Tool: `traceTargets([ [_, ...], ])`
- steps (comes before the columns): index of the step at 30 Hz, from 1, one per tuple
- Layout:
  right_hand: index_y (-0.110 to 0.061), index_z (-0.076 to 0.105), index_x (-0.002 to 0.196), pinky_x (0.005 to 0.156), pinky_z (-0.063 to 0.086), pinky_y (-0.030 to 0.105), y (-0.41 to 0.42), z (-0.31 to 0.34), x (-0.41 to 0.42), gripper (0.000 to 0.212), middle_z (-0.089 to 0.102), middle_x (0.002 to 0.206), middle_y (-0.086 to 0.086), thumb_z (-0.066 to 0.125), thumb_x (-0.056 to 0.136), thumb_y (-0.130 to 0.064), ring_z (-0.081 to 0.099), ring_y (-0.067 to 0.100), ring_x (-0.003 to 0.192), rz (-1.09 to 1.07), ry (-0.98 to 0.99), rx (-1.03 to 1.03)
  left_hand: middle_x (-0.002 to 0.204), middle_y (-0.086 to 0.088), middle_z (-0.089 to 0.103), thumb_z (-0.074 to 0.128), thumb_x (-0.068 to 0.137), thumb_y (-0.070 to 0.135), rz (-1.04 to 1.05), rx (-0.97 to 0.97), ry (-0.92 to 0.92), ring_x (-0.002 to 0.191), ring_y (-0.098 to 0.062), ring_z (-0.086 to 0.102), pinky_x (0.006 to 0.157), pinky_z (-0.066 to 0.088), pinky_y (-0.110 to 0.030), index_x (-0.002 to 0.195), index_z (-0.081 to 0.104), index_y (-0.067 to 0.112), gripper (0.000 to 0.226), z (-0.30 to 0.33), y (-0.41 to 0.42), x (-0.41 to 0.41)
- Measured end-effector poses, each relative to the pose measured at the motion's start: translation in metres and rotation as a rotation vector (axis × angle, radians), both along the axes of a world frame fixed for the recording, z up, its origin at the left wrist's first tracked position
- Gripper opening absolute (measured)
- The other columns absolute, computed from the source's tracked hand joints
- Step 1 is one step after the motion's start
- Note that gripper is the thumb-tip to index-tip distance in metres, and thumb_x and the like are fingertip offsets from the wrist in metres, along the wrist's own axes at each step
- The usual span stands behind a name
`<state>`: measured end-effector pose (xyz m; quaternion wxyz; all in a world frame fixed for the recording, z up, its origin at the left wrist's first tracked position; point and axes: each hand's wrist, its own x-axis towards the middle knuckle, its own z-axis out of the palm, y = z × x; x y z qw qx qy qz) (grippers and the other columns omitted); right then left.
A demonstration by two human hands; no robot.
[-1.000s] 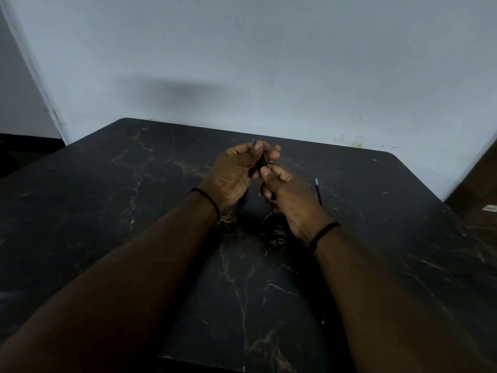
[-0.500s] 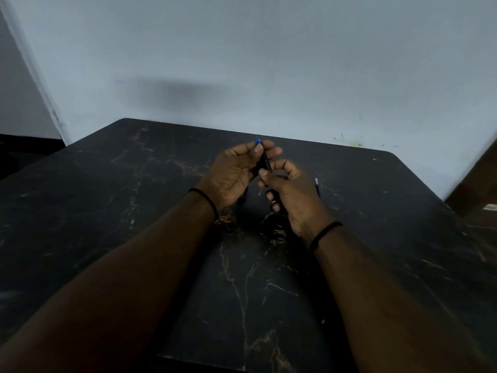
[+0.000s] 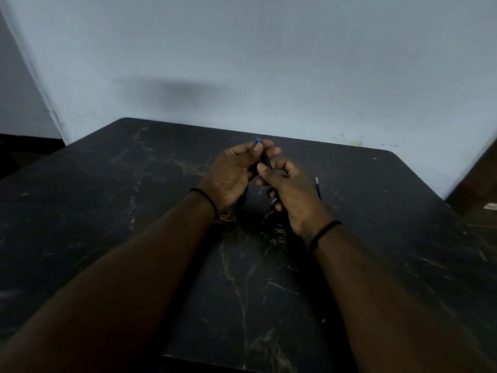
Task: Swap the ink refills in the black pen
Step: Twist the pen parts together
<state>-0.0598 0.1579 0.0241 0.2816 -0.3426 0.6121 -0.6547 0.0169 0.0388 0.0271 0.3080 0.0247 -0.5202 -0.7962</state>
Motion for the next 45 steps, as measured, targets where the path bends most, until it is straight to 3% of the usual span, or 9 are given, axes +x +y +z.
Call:
traceTargets([
  [5,-0.017,0.07,0.097,0.038,0.027,0.017,-0.0013,0.0019,0.0,0.031,0.067,0.069,-0.008,0.046,0.104,-0.035,0.04,0.004,0.049,0.01,-0.01,0.015,0.102,-0.013,0.074,0.052,0.097,0.011,0.027,0.012,-0.009,0.066,-0.019,0.053,0.049,0.048,-0.027,0.107,0.065,0.002,0.019,-0.0019,-0.0024,-0.001],
  [9,-0.02,0.064,0.095,0.042,0.035,0.019,-0.0017,-0.001,-0.0012,0.007,0.068,0.071,-0.007,0.064,0.096,-0.026,0.047,0.006,0.054,-0.025,-0.01,-0.011,0.1,-0.011,0.075,0.047,0.099,0.006,0.01,0.011,0.013,0.085,-0.017,0.072,0.061,0.055,-0.025,0.108,0.064,0.001,0.02,-0.0016,-0.0016,-0.0005],
  [12,-0.017,0.058,0.104,0.04,0.035,0.02,-0.001,-0.0014,-0.0011,0.02,0.07,0.072,-0.002,0.071,0.091,-0.025,0.048,0.008,0.052,-0.029,-0.055,-0.034,0.099,-0.011,0.075,0.047,0.099,0.006,-0.005,0.02,0.026,0.09,-0.019,0.073,0.065,0.057,-0.024,0.108,0.064,0.001,0.02,-0.0017,-0.0014,0.0003],
  [18,-0.014,0.071,0.101,0.04,0.031,0.016,-0.0029,0.0005,0.0006,0.029,0.068,0.07,-0.008,0.05,0.102,-0.034,0.043,0.004,0.051,-0.02,-0.009,0.022,0.103,-0.013,0.074,0.051,0.098,0.009,0.028,-0.005,-0.008,0.067,-0.017,0.061,0.052,0.049,-0.026,0.107,0.066,0.003,0.019,-0.003,-0.0035,-0.0003],
  [24,-0.02,0.061,0.101,0.044,0.039,0.019,-0.0027,-0.0012,0.0023,0.014,0.068,0.084,0.001,0.07,0.091,-0.022,0.053,0.007,0.058,-0.066,0.039,0.001,0.102,-0.013,0.075,0.051,0.098,0.007,-0.016,-0.004,0.02,0.098,-0.025,0.072,0.081,0.058,-0.032,0.107,0.066,0.002,0.019,-0.0033,-0.0027,-0.0007],
  [33,-0.005,0.068,0.104,0.044,0.034,0.014,-0.0008,0.0041,0.0056,0.033,0.064,0.074,-0.003,0.044,0.106,-0.027,0.045,-0.001,0.048,-0.062,0.031,0.033,0.102,-0.012,0.074,0.051,0.098,0.008,0.049,-0.029,-0.033,0.072,-0.02,0.059,0.053,0.049,-0.026,0.109,0.065,0.002,0.019,-0.0021,-0.0003,0.0003],
  [37,-0.011,0.061,0.092,0.051,0.041,0.013,0.0004,0.0056,0.0073,0.005,0.061,0.078,0.0,0.06,0.097,-0.01,0.049,0.002,0.058,-0.103,0.102,-0.031,0.101,-0.012,0.074,0.052,0.096,0.006,0.042,0.005,0.017,0.094,-0.021,0.072,0.075,0.058,-0.029,0.108,0.065,0.0,0.019,-0.0014,-0.0013,0.0009],
  [41,-0.009,0.057,0.1,0.044,0.04,0.012,0.0015,0.0057,0.0072,0.012,0.063,0.088,0.009,0.066,0.092,-0.005,0.052,0.006,0.058,-0.098,0.078,-0.025,0.101,-0.013,0.074,0.054,0.095,0.007,0.043,-0.015,0.017,0.1,-0.023,0.071,0.088,0.057,-0.034,0.106,0.067,0.001,0.018,-0.0017,-0.0016,0.0002],
  [45,-0.015,0.065,0.106,0.044,0.038,0.01,0.0021,0.0054,0.0077,0.012,0.066,0.081,0.004,0.061,0.098,-0.023,0.052,-0.006,0.048,-0.076,0.071,-0.046,0.102,-0.014,0.073,0.051,0.098,0.007,0.044,-0.003,0.0,0.096,-0.026,0.07,0.067,0.057,-0.03,0.11,0.065,0.001,0.02,0.0003,-0.0007,0.002],
])
